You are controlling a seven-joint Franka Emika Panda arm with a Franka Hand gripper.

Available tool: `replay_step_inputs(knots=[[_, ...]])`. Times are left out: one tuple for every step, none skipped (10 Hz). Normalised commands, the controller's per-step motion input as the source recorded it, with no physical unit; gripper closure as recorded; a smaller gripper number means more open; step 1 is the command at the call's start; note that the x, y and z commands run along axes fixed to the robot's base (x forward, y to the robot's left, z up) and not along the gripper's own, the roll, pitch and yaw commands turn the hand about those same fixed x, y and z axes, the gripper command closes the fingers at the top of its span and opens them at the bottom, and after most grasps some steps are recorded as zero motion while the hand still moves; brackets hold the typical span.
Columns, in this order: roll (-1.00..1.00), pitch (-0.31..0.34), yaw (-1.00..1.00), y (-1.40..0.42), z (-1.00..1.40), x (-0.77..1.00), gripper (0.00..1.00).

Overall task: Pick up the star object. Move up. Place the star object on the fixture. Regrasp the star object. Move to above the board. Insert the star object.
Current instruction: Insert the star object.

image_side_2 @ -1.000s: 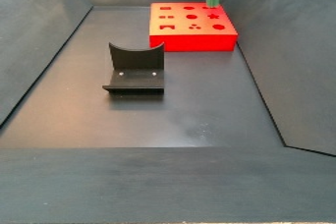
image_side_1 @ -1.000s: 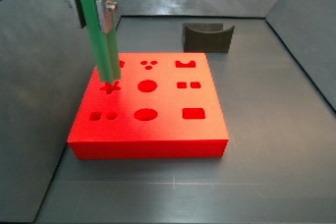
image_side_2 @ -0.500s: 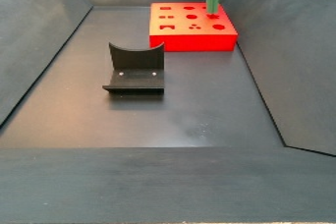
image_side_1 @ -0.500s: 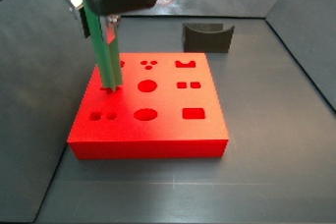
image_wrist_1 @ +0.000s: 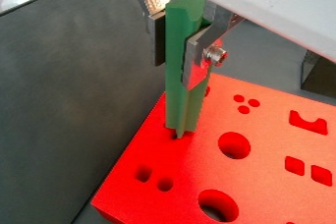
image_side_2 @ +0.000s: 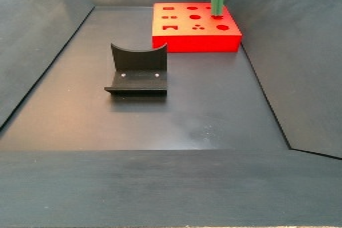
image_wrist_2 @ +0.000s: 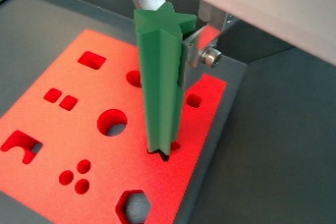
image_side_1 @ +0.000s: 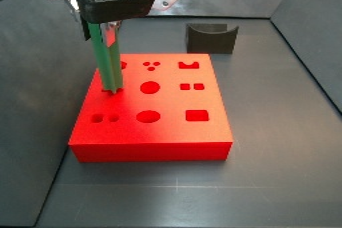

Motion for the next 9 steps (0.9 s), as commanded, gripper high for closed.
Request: replay_step_inputs(knots=[[0.0,0.0,-0.21,0.0,-0.17,0.0,1.0],[0.0,-0.023,0.0,0.0,-0.02,0.0,1.0],[0.0,-0.041,0.0,0.0,-0.16,0.0,1.0],[-0.07,-0.131,-0.22,0.0,-0.29,0.0,1.0],[-0.18,-0.184,-0.56,0.0,-0.34,-0.01,1.0],[-0.2,-0.164,-0.69,0.0,-0.39,-0.03,1.0],[-0.21,-0.136,-0.71,0.0,-0.4,0.0,1.0],[-0.2,-0.101,-0.71,0.0,-0.35,0.01,1.0],[-0.09,-0.057,-0.19,0.07,-0.14,0.01,1.0]])
